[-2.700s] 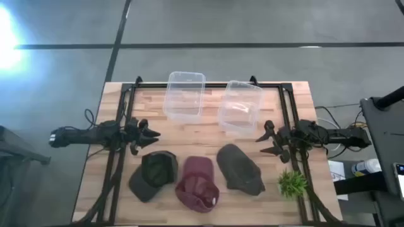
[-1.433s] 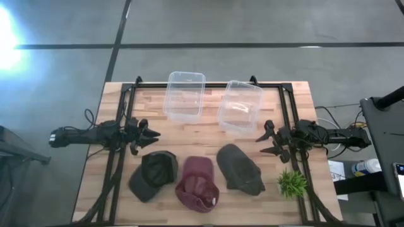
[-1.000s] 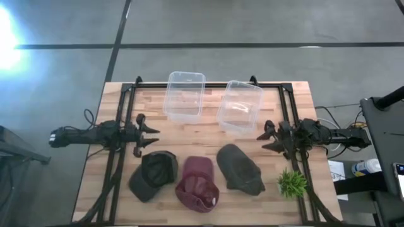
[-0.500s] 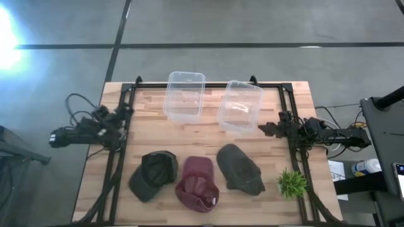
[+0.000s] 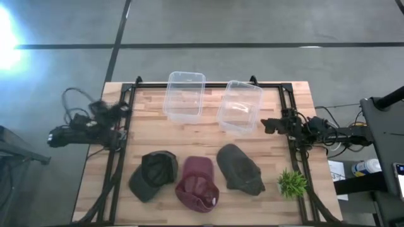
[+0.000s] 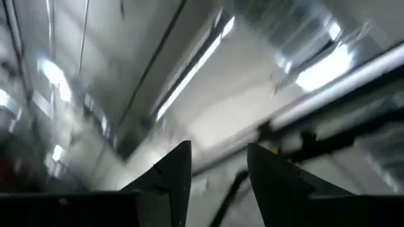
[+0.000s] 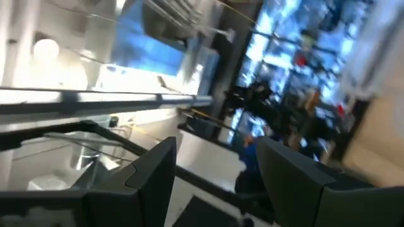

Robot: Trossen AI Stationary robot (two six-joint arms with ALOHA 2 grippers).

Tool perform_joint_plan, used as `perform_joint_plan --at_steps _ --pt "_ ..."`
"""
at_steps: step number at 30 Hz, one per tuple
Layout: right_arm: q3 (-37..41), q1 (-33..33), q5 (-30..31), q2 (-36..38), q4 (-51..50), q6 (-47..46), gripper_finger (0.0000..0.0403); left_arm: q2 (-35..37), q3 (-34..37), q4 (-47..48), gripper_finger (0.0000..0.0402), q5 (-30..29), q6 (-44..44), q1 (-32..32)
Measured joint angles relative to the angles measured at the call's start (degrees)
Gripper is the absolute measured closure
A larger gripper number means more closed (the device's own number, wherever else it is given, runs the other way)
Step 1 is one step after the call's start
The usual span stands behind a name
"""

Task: Pick & Place hat
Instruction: Put the right black cap into the right transparent bin

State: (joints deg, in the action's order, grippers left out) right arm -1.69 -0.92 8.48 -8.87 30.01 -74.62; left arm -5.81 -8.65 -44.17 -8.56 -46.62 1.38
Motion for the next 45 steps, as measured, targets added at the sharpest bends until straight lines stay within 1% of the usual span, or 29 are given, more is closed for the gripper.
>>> perform_joint_plan --at_steps 1,3,5,7,9,11,12,14,16,18,22,25,27,28,30,33,41,45 --pt "-1.48 -0.12 -0.71 -1.52 -1.91 -1.10 0.0188 -2.26 -2.63 7.72 0.0255 0.99 -2.41 0.04" --pt "-6.29 -0.36 -3.61 -5.13 -10.31 -3.18 0.0188 -8.39 -8.62 22.18 0.0255 -0.63 -5.45 -0.01" --pt "-13.13 -0.36 -8.76 -9.64 -23.54 -4.30 0.0188 -16.21 -15.28 33.25 0.0255 -1.13 -5.82 -0.06" --pt "-19.91 -0.69 -13.77 -14.50 -39.02 -3.76 0.0188 -24.16 -21.05 42.48 0.0255 1.56 -5.26 -0.01" --pt "-26.19 -1.55 -16.30 -19.83 -52.67 -1.40 0.0188 -31.91 -25.93 47.26 0.0255 5.07 -1.75 0.42" --pt "-31.52 -2.72 -17.00 -24.62 -62.58 1.04 0.0188 -39.11 -29.70 48.28 0.0255 8.60 2.54 1.06" --pt "-33.70 -3.42 -17.00 -26.92 -66.01 1.97 0.0188 -42.31 -31.32 48.24 0.0255 9.70 4.63 1.30" --pt "-37.35 -5.04 -16.52 -31.47 -69.63 3.55 0.0188 -48.84 -33.83 48.69 0.0255 10.97 7.94 1.72" --pt "-39.97 -7.03 -16.01 -35.98 -71.07 4.96 0.0188 -54.24 -35.92 49.45 0.0255 11.02 9.86 1.82" --pt "-42.01 -9.19 -15.86 -40.42 -71.40 5.67 0.0188 -59.18 -38.05 47.32 0.0255 11.00 11.07 1.65" --pt "-43.52 -14.16 -15.88 -48.98 -70.07 5.40 0.0188 -69.76 -41.03 46.23 0.0255 11.26 11.20 0.00" --pt "-43.54 -17.50 -15.86 -54.78 -64.23 3.58 0.0188 -76.34 -45.46 44.35 0.0255 15.57 8.68 -2.15" --pt "-43.34 -19.54 -15.26 -58.33 -59.39 2.13 0.0188 -80.99 -48.49 44.15 0.0255 21.12 5.15 -4.02" --pt "-43.33 -20.53 -14.22 -60.04 -57.50 1.49 0.0188 -83.67 -49.89 44.74 0.0255 24.03 3.99 -5.03" --pt "-43.49 -22.28 -11.63 -62.75 -55.58 -0.13 0.0188 -88.32 -52.56 45.22 0.0255 27.44 3.50 -6.61" --pt "-44.11 -24.75 -8.47 -65.47 -54.61 -3.01 0.0188 -93.05 -56.23 44.68 0.0255 29.07 4.10 -7.80" --pt "-44.01 -29.13 -0.38 -70.82 -54.63 -10.74 0.0188 -103.74 -64.30 45.44 0.0255 29.07 4.22 -7.42" --pt "-43.98 -29.60 -0.25 -74.83 -54.59 -12.20 0.0188 -107.41 -66.30 45.65 0.0255 28.78 3.87 -7.27"
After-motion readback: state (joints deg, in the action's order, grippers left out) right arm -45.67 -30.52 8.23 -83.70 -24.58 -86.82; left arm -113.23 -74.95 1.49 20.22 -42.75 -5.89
